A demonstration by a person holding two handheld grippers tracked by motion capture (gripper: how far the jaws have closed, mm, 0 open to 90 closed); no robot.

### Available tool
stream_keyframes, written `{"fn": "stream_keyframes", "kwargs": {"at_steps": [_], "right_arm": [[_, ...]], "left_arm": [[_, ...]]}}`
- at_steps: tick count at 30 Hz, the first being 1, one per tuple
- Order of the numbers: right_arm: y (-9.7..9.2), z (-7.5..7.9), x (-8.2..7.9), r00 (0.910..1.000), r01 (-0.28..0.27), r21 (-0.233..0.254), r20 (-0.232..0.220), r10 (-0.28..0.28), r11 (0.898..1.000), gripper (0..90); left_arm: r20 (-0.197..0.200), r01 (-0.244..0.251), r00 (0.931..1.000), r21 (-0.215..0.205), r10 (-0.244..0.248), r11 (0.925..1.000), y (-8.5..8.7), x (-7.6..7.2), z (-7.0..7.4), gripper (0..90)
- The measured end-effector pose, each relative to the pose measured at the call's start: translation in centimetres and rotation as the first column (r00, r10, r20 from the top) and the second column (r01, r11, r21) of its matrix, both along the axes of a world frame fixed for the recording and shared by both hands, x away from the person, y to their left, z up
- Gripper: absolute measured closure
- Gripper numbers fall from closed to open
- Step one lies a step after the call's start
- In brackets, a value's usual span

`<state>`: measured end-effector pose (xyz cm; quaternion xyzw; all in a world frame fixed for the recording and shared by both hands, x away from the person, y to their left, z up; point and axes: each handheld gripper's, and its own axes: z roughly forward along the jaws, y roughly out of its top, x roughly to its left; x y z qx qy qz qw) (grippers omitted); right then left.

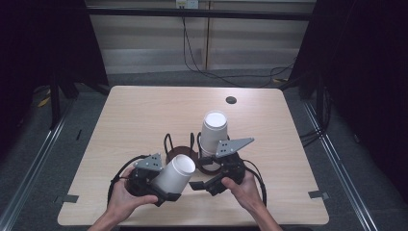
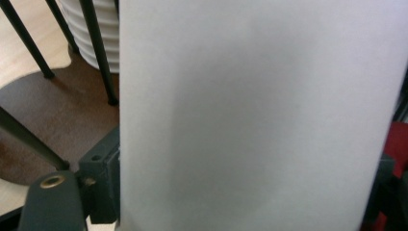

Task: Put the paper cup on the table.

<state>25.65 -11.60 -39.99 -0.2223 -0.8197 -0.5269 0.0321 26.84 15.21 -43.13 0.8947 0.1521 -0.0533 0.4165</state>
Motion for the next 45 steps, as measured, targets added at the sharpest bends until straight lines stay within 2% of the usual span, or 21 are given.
{"fn": "stream_keyframes", "kwargs": {"at_steps": [4,7,11,14,16,20,23,24,25,27,28,29,32,35,37,38,39,41,42,44,45], "right_arm": [[0.2,-0.2,0.2,0.9998,-0.01,-0.049,0.014,0.01,0.999,14.1],[0.5,-0.3,0.1,0.9995,-0.027,-0.092,0.013,0.029,0.995,14.1],[0.5,0.0,-0.3,0.9987,-0.019,-0.104,0.045,0.024,0.994,14.2],[0.4,0.3,-0.7,0.9972,-0.02,-0.126,0.069,0.028,0.992,14.3],[0.2,0.5,-0.9,0.997,-0.017,-0.138,0.072,0.027,0.99,14.4],[-0.1,0.2,-0.9,0.9979,-0.03,-0.207,0.049,0.041,0.978,14.6],[-0.3,-0.4,-0.7,0.9973,-0.073,-0.247,-0.012,0.072,0.966,17.1],[-0.3,-0.6,-0.6,0.9952,-0.097,-0.273,-0.021,0.095,0.957,20.5],[-0.3,-0.6,-0.6,0.9952,-0.097,-0.273,-0.021,0.095,0.957,20.5],[-0.5,-0.6,-0.5,0.9935,-0.114,-0.301,-0.033,0.109,0.947,20.5],[-0.5,-0.6,-0.5,0.9935,-0.114,-0.301,-0.033,0.109,0.947,20.5],[-0.6,-0.7,-0.4,0.9935,-0.114,-0.315,-0.039,0.107,0.942,20.6],[-0.9,-0.8,0.0,0.9923,-0.12,-0.35,-0.071,0.101,0.929,20.6],[-1.3,-1.1,0.3,0.99,-0.136,-0.351,-0.085,0.113,0.927,20.7],[-1.3,-1.2,0.5,0.9876,-0.149,-0.357,-0.099,0.121,0.922,20.6],[-1.2,-1.2,0.5,0.986,-0.162,-0.371,-0.098,0.135,0.915,20.7],[-1.1,-1.2,0.6,0.982,-0.182,-0.371,-0.115,0.15,0.91,20.8],[-1.0,-1.1,0.7,0.9783,-0.2,-0.376,-0.128,0.163,0.905,21.3],[-0.9,-1.1,0.8,0.9762,-0.21,-0.381,-0.134,0.17,0.9,21.5],[-1.0,-1.1,1.1,0.9683,-0.236,-0.365,-0.167,0.186,0.901,21.4],[-1.1,-1.1,1.3,0.9668,-0.238,-0.357,-0.175,0.186,0.903,20.6]], "left_arm": [[-0.001,0.011,0.9999,0.027,-0.011,0.9996,-0.1,0.0,-0.1,17.1],[0.025,0.017,0.9995,0.057,-0.018,0.9982,-0.2,-0.2,0.3,17.1],[0.04,0.035,0.9984,0.107,-0.04,0.9936,-0.3,-0.5,0.5,17.2],[0.029,0.055,0.9978,0.152,-0.06,0.9868,-0.6,-0.5,0.4,17.1],[0.033,0.038,0.9985,0.163,-0.044,0.9859,-1.0,-0.5,0.3,17.1],[0.022,0.069,0.9969,0.226,-0.076,0.9716,-2.0,-0.1,0.4,17.1],[0.02,0.09,0.9949,0.246,-0.098,0.9649,-2.8,-0.1,0.2,16.9],[0.018,0.091,0.9949,0.26,-0.099,0.9613,-3.3,-0.1,0.1,17.0],[0.018,0.091,0.9949,0.26,-0.099,0.9613,-3.3,-0.1,0.1,16.9],[0.01,0.112,0.9928,0.278,-0.12,0.9541,-3.6,0.0,0.1,17.0],[0.009,0.112,0.9927,0.297,-0.12,0.9483,-3.8,0.0,0.2,17.0],[0.026,0.112,0.9918,0.308,-0.125,0.9449,-4.0,0.0,0.2,17.0],[0.026,0.139,0.9871,0.346,-0.158,0.9279,-4.5,0.0,0.5,16.9],[0.009,0.158,0.9848,0.366,-0.174,0.9171,-4.9,-0.1,0.8,16.9],[0.015,0.17,0.9812,0.404,-0.192,0.899,-5.2,0.0,0.9,16.9],[0.004,0.182,0.9791,0.431,-0.203,0.884,-5.5,0.1,1.2,16.9],[0.0,0.187,0.9779,0.441,-0.209,0.8777,-5.6,0.2,1.4,16.9],[0.016,0.171,0.9798,0.451,-0.199,0.8759,-5.9,0.2,1.5,17.0],[0.017,0.172,0.9791,0.466,-0.203,0.8678,-6.1,0.2,1.6,17.3],[0.021,0.177,0.977,0.481,-0.212,0.8589,-6.4,0.2,1.6,17.5],[0.014,0.176,0.9781,0.479,-0.208,0.8598,-6.6,0.2,1.6,17.5]]}}
